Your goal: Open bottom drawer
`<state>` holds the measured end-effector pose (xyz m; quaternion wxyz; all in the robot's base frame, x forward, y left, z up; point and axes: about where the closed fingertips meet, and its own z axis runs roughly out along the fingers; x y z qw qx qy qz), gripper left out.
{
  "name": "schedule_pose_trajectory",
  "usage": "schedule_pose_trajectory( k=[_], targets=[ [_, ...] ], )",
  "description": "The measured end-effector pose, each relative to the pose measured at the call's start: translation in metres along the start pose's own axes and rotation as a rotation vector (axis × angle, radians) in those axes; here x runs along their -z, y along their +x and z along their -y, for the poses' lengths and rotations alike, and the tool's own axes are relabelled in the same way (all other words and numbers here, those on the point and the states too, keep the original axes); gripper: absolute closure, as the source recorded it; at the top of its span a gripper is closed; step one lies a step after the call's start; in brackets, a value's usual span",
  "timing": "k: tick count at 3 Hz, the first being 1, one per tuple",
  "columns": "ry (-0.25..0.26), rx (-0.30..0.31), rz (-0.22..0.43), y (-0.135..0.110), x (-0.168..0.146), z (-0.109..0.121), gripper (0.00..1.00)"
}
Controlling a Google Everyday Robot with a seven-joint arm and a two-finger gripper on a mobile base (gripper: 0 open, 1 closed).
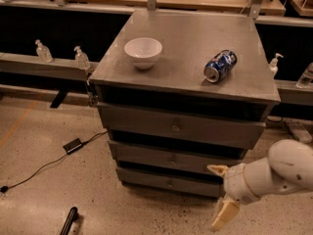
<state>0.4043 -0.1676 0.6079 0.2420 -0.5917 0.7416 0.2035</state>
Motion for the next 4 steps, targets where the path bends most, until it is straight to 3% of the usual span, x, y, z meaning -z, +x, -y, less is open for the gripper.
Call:
schedule_pose_trajectory(
  k=[1,2,3,4],
  targets=[
    [-0.042,0.008,0.047,0.048,-0.099,0.015,0.00],
    [-0.075,-0.181,0.097,0.111,-0.140,0.022,0.00],
    [-0.124,-0.233,0.123,0.129,-0.175,0.007,0.00],
    [-0.147,-0.205,0.173,0.134,-0.186,0.004,0.00]
  ],
)
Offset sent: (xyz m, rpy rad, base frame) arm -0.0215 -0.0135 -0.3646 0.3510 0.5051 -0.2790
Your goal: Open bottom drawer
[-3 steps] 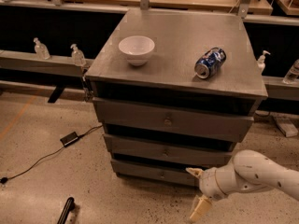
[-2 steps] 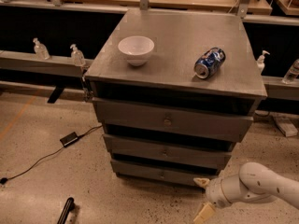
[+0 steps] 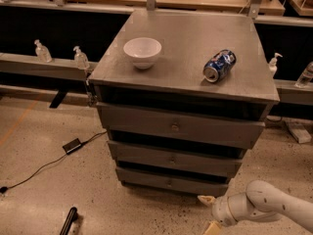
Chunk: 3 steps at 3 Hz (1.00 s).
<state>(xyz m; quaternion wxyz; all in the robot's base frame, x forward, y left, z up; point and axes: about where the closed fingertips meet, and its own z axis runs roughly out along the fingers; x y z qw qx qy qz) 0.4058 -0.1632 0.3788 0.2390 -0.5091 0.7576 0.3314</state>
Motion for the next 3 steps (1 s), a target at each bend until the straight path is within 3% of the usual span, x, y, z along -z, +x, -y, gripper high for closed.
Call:
schedule_pose_trajectory(
  k=[2,3],
  targets=[
    [-0.043,0.287,0.174,0.015,-0.051,0.050,0.00],
    [0.011,0.387,0.211,0.023,-0.075,0.077,0.00]
  ],
)
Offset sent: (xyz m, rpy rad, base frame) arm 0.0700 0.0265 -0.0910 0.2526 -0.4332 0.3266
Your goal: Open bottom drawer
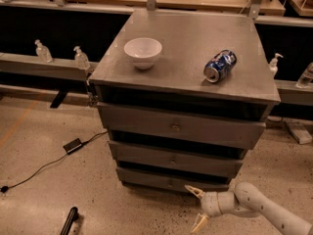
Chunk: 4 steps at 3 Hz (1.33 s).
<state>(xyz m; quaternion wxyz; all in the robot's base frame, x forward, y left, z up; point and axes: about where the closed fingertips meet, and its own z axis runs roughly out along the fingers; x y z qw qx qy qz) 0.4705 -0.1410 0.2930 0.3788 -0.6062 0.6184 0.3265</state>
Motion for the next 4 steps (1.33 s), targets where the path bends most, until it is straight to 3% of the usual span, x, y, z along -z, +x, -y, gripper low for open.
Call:
schedule_pose_trajectory(
  k=[1,3,4],
  targets=[
    [0.075,0.018,0.023,0.013,-0.007,0.016,0.00],
    [0.069,0.000,0.021,0.030,-0.017,0.018,0.00],
    [0.092,-0.009,0.023,0.061,-0.029,0.026,0.00]
  ],
)
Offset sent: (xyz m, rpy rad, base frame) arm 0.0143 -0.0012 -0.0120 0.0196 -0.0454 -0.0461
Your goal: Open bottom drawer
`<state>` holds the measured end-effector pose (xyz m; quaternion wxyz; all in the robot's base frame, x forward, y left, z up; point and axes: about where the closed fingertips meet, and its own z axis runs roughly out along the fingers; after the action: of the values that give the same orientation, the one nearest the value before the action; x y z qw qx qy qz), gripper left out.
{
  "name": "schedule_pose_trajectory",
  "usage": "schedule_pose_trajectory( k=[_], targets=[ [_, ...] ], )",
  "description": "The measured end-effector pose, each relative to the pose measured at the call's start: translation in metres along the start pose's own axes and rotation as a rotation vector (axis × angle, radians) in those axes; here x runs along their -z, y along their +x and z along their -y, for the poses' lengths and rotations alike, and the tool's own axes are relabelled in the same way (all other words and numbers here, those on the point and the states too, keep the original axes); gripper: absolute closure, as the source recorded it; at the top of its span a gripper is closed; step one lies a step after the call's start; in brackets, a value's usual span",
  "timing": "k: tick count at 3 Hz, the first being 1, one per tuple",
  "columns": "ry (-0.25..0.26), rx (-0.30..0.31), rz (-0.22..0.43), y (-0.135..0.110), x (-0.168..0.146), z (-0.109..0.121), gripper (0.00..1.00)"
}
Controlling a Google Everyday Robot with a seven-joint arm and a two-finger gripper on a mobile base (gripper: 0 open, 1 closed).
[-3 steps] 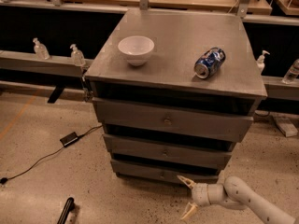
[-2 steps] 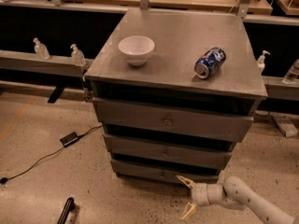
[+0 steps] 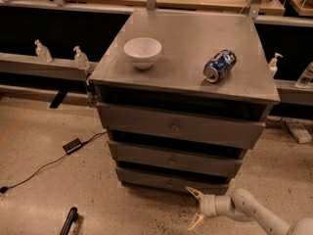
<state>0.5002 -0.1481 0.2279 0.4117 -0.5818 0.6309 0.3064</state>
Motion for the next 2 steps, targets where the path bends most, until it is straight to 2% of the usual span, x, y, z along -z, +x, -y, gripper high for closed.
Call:
schedule_pose_trajectory(
  k=[2],
  targets=[
    [0.106,0.016,0.008,0.055,-0.005,0.035,0.00]
  ],
)
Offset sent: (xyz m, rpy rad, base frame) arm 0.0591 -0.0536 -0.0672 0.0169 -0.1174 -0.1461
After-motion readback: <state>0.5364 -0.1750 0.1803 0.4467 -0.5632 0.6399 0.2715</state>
